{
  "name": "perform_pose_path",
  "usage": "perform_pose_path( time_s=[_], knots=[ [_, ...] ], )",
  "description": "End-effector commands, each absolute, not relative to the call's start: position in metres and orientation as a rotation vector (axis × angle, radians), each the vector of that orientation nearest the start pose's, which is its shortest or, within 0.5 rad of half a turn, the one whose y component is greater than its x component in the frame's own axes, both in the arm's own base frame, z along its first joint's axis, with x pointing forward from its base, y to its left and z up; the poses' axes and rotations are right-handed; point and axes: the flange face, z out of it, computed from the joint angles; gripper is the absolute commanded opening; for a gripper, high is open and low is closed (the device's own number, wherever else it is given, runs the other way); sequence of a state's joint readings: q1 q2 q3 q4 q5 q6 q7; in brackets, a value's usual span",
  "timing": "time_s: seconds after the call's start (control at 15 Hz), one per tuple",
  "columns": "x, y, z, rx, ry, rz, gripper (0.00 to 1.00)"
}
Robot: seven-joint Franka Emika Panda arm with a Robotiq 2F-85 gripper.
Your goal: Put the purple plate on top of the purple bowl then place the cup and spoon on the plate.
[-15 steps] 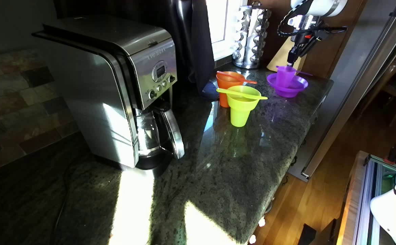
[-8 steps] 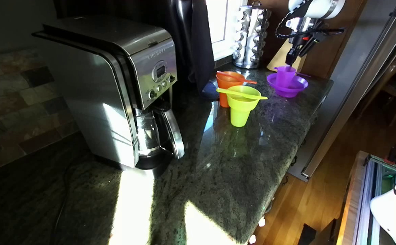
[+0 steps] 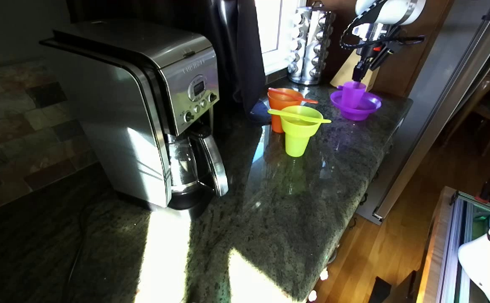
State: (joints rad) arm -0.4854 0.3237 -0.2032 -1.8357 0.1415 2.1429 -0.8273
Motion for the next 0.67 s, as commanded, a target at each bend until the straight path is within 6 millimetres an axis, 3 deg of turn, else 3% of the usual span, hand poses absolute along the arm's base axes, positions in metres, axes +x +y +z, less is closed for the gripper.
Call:
perform_pose_path(
  time_s=[0.0, 0.4, 0.6],
  knots=[
    [0.493, -0.396, 0.357, -3.12, -0.091, -0.071, 0.57],
    [0.489, -0.411, 0.368, -3.171, -0.044, -0.14, 1.0],
    [0.487, -0.416, 0.375, -3.188, -0.025, -0.181, 1.0]
  ],
)
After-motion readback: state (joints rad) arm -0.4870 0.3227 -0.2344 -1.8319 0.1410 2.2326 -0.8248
